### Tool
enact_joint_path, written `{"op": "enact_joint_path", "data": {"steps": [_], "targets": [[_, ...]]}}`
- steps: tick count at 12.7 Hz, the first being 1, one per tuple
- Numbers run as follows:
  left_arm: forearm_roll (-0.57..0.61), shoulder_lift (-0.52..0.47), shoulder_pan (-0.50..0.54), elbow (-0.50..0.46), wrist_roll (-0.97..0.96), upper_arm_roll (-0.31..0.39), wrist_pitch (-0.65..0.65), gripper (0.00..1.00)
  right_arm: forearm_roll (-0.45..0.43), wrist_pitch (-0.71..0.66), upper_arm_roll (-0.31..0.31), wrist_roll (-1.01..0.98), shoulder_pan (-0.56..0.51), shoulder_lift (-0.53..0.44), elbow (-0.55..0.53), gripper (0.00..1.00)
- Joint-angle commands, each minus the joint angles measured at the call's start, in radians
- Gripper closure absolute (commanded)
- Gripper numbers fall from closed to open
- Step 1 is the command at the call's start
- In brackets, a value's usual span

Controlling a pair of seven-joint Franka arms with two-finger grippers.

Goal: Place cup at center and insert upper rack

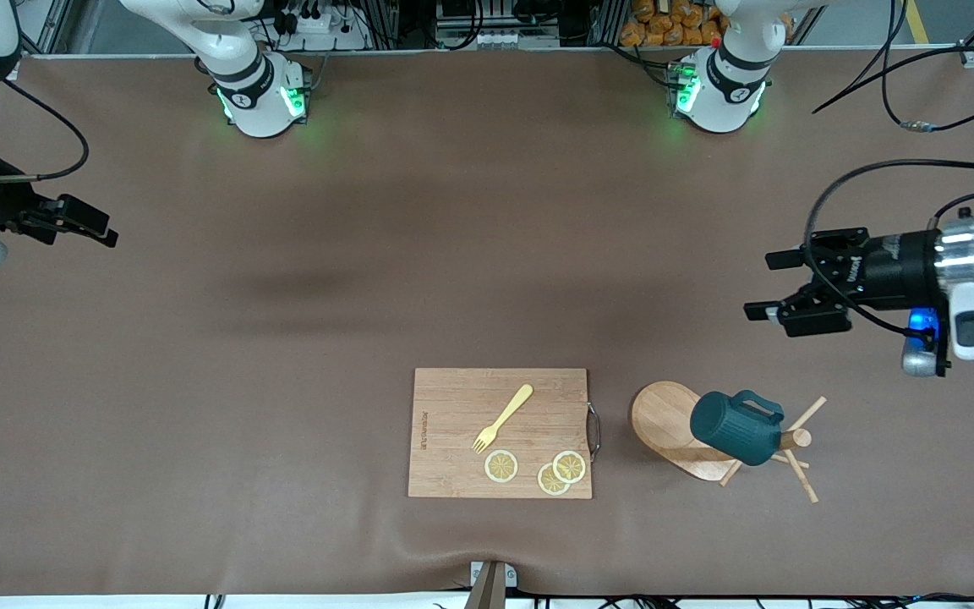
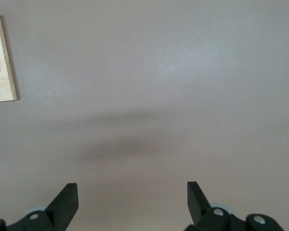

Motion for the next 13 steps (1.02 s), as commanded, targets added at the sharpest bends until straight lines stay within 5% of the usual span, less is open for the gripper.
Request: {"op": "enact_joint_path", "data": {"steps": [1, 4, 9, 13], "targets": [[0.177, -0.056, 0.007, -0.026, 0.005, -0.085, -0.001, 0.00, -0.009, 0.027, 0.014, -0.028, -0.032, -0.023, -0.037, 0.00], [0.365, -0.078, 0.012, -0.026, 0.072, -0.161, -0.010, 0.00, -0.009, 0.037, 0.014, -0.028, -0.029, -0.023, -0.046, 0.00], [0.503, -0.110, 0.024, -0.024, 0.195, -0.166, -0.079, 0.00, -0.009, 0.053, 0.016, -0.028, -0.025, -0.023, -0.046, 0.00], [0.559, -0.144, -0.005, -0.023, 0.396, -0.095, -0.076, 0.00, -0.052, 0.034, 0.022, -0.029, -0.022, -0.045, -0.045, 0.00]]}}
